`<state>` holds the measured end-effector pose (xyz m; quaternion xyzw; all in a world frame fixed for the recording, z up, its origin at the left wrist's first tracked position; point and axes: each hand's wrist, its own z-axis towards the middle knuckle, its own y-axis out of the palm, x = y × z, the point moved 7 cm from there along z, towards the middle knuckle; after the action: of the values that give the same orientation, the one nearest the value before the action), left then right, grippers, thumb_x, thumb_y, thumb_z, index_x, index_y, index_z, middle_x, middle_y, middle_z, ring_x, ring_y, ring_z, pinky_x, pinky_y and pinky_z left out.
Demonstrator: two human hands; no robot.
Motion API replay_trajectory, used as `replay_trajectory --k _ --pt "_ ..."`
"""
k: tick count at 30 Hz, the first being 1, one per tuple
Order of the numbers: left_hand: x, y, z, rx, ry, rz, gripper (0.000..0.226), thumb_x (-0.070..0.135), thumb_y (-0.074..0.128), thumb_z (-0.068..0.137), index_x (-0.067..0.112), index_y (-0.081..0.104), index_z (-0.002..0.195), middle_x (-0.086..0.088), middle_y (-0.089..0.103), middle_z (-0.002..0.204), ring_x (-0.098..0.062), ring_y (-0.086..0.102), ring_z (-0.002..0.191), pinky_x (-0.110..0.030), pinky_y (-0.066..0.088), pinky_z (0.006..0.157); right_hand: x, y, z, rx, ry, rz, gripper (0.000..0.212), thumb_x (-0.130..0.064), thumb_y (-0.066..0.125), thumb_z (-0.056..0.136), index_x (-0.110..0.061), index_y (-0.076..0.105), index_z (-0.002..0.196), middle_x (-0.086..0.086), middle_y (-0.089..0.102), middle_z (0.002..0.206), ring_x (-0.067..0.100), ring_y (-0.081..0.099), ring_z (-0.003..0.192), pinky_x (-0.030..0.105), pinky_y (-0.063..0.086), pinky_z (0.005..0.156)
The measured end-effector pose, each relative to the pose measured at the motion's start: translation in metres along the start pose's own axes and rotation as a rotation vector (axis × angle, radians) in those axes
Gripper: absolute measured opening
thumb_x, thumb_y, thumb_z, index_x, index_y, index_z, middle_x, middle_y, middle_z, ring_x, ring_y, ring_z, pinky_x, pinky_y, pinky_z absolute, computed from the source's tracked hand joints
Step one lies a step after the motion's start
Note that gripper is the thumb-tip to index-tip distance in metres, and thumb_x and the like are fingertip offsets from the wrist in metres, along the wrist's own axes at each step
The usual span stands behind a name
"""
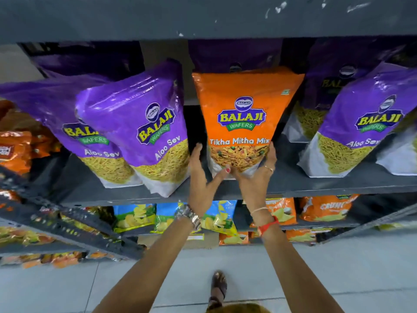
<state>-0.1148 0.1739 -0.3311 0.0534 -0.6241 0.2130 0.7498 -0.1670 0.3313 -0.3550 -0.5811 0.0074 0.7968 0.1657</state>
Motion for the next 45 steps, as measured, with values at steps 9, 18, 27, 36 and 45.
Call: replay_trajectory --k 9,18,27,36,45 --pt "-0.015 0.018 0.034 -0.122 -0.068 -0.061 0.056 0.010 0.058 0.085 0.005 0.033 0.135 -0.010 0.051 0.130 -0.014 0.049 0.116 -0.006 0.041 0.090 0.002 -0.002 0.010 -0.177 0.121 0.152 0.086 -0.019 0.089 0.053 -0.037 0.038 0.120 -0.019 0.059 0.114 -0.010 0.058 0.106 0.029 0.051 0.094" --pt "0.018 -0.007 -0.033 -0.100 -0.053 -0.133 0.050 0.003 0.058 0.083 0.011 0.040 0.129 -0.013 0.054 0.128 -0.026 0.051 0.120 -0.040 0.043 0.101 -0.032 -0.037 -0.053 -0.117 0.105 0.158 0.082 -0.022 0.091 0.053 -0.025 0.044 0.120 -0.018 0.063 0.108 -0.002 0.062 0.104 0.027 0.054 0.087" --pt "0.101 -0.072 -0.091 0.019 0.146 -0.203 0.048 0.005 0.055 0.086 0.015 0.041 0.131 -0.004 0.058 0.120 -0.015 0.057 0.106 -0.011 0.049 0.079 -0.129 -0.061 -0.092 -0.241 -0.051 0.230 0.073 -0.011 0.088 0.062 -0.022 0.051 0.124 -0.015 0.067 0.109 -0.001 0.062 0.107 0.024 0.053 0.089" --pt "0.222 -0.158 -0.083 0.078 0.345 -0.220 0.025 0.018 0.055 0.085 0.034 0.056 0.104 0.019 0.070 0.097 0.003 0.063 0.093 -0.017 0.053 0.080 -0.271 -0.053 -0.083 -0.169 -0.344 0.142 0.076 -0.054 0.086 0.052 -0.031 0.058 0.119 -0.010 0.073 0.104 0.011 0.068 0.100 0.045 0.058 0.082" --pt "0.321 -0.234 -0.029 0.213 0.450 -0.122 0.020 0.017 0.053 0.088 0.024 0.058 0.107 0.007 0.067 0.103 -0.003 0.062 0.093 -0.021 0.050 0.083 -0.406 -0.016 -0.036 -0.156 -0.509 0.089 0.078 -0.056 0.087 0.049 -0.025 0.063 0.116 -0.008 0.073 0.102 0.012 0.065 0.096 0.023 0.047 0.074"
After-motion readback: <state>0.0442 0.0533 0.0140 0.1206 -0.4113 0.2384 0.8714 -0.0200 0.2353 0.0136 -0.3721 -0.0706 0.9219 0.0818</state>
